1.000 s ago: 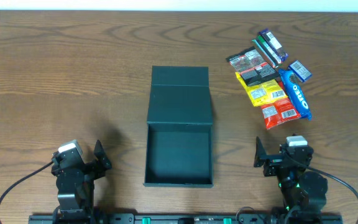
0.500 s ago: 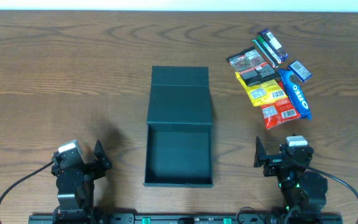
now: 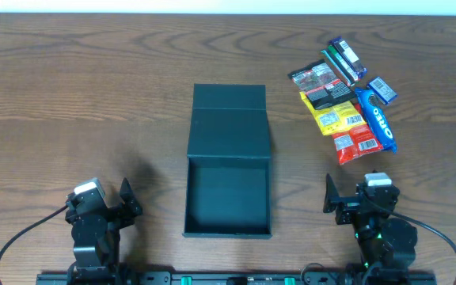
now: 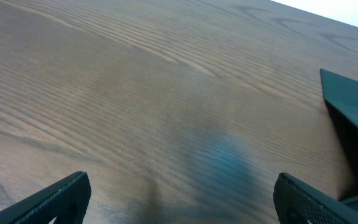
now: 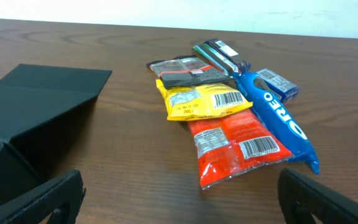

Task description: Pack container

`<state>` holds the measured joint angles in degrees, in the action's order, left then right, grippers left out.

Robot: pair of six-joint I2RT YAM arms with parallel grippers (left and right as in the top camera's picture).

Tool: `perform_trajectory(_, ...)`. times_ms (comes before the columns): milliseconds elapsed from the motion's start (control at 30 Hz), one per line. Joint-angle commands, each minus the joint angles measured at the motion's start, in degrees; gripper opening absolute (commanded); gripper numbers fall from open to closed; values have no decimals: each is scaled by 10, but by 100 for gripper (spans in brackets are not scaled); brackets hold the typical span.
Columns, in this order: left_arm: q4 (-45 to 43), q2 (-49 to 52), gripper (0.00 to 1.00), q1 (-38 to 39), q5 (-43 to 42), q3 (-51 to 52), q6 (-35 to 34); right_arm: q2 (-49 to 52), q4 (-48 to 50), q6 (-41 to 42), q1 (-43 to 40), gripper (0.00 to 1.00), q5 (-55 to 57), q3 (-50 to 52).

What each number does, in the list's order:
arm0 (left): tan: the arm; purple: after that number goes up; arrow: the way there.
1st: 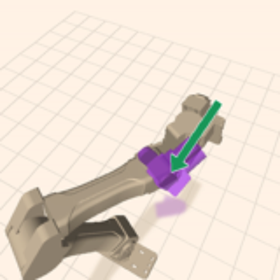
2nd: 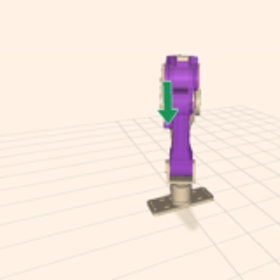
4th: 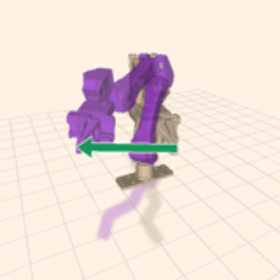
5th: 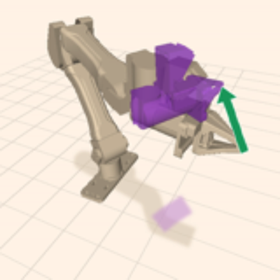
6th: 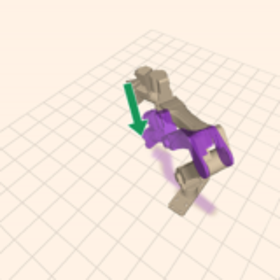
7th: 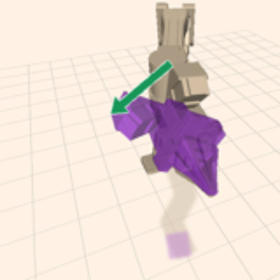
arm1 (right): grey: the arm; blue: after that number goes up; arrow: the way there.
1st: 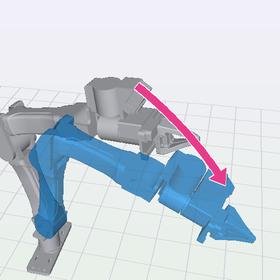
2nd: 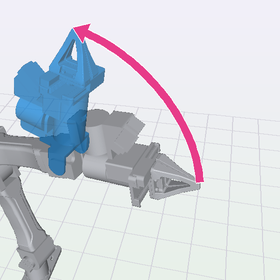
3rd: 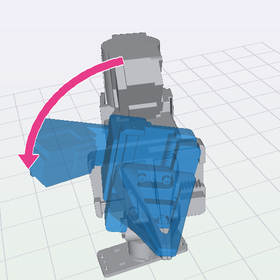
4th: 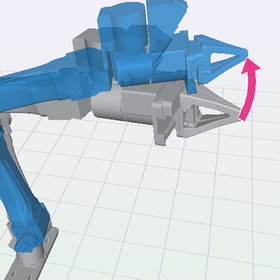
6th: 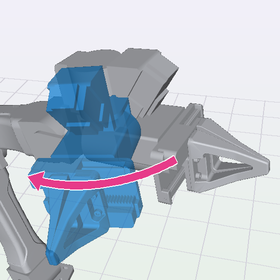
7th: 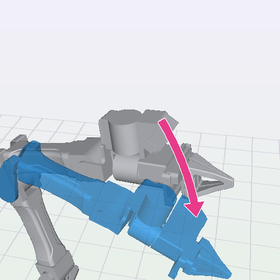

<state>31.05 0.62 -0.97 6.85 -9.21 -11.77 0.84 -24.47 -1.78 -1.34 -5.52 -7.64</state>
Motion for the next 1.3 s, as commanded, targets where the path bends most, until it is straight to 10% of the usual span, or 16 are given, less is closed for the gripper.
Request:
perform_trajectory(0, 0, -4, 95, -2, 8, 9, 9, -5, 0, -6, -5, 99, 6, 6)
perform_trajectory(467, -9, -4, 95, -2, 4, 9, -2, -5, 0, -6, -1, 99, 6, 6)
perform_trajectory(733, -7, -4, 95, -2, -227, 9, -217, -5, 0, -6, 2, 99, 6, 6)
perform_trajectory(1033, -50, -4, 95, -1, -449, 9, -155, -5, 0, -6, 2, 99, 6, 6)
perform_trajectory(1267, -167, 9, 96, -1, -469, 8, -139, -5, 0, -6, 2, 99, 6, 6)
